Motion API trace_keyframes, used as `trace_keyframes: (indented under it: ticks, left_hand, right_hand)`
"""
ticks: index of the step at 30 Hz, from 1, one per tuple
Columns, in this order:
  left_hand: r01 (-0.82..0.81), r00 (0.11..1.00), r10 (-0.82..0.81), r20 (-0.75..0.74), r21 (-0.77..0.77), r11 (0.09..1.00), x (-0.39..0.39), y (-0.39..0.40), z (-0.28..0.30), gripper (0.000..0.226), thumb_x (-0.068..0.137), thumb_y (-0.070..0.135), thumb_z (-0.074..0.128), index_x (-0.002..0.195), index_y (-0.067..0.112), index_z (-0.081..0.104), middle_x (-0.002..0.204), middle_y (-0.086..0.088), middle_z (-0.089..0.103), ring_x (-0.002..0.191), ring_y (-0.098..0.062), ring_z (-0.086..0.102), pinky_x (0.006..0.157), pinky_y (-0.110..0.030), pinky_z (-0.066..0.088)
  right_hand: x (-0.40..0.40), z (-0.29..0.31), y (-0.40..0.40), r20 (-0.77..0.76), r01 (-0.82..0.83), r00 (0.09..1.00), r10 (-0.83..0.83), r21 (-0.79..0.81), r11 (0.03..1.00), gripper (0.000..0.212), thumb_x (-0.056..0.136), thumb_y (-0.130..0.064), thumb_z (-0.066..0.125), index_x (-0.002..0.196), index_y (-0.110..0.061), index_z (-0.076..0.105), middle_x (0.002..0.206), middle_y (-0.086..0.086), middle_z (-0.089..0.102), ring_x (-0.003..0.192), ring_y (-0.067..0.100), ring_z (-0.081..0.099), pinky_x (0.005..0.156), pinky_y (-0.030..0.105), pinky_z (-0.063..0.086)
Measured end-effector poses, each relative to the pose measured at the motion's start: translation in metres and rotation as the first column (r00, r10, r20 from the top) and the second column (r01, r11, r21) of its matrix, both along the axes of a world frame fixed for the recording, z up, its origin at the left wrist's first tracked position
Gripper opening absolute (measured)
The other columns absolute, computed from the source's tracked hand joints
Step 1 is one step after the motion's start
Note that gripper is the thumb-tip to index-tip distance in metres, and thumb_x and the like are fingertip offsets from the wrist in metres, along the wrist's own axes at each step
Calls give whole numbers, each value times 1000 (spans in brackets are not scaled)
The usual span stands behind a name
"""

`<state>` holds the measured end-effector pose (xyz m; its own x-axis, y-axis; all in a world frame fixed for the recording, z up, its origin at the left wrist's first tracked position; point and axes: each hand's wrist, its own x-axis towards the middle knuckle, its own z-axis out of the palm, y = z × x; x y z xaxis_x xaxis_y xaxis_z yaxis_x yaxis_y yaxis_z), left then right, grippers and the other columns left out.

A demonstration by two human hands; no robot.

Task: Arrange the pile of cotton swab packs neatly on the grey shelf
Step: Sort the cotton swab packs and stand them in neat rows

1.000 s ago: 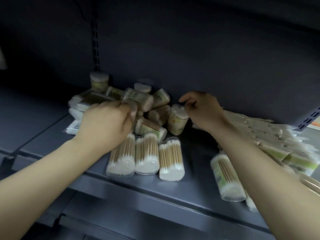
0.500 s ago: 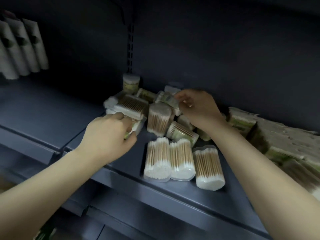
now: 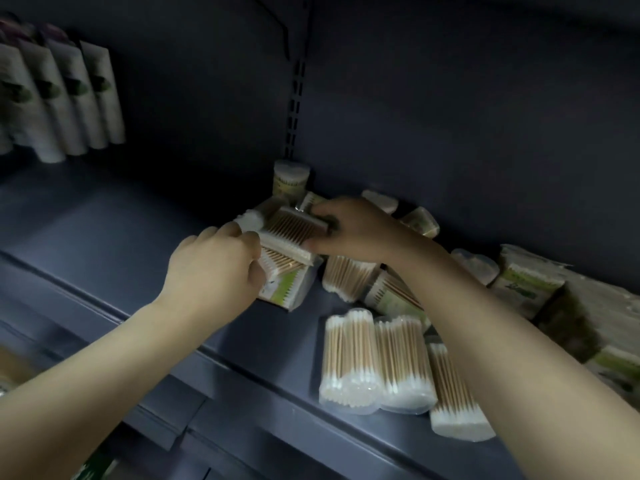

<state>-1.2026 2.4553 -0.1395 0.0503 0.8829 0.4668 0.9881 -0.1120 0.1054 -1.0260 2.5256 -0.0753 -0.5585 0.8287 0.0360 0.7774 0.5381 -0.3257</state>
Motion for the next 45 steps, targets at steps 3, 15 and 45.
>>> trace_keyframes:
  ticks: [3, 15, 45]
  left_hand:
    - [-22, 1000, 21, 17, 27, 999, -6, 4, -1, 6, 65, 8, 69, 69, 7, 64, 66, -12, 57, 57, -34, 55, 51, -28, 31]
    - [-47, 998, 46, 37, 37, 998, -13, 9, -4, 6, 68, 12, 63, 68, 6, 65, 65, -11, 57, 57, -33, 55, 51, -28, 31]
    - [123, 981, -140, 131, 132, 984, 76, -30, 21, 13, 77, 14, 62, 88, 7, 65, 89, -12, 61, 76, -35, 57, 55, -29, 28]
  right_hand:
    - [-4, -2, 4, -7, -14, 1000, 14, -88, 996, 31, 75, -30, 73, 96, -10, 63, 86, -1, 60, 84, 16, 59, 68, 27, 42]
    - [-15, -2, 9, 11, -10, 1000, 11, -133, 991, 32, 72, -20, 72, 97, -11, 54, 92, 2, 58, 86, 18, 58, 74, 30, 47]
    - [88, 25, -57, -238, 238, 950, -201, 137, 962, 68, 71, -15, 73, 131, -13, 41, 117, -8, 27, 120, 6, 31, 92, 8, 26]
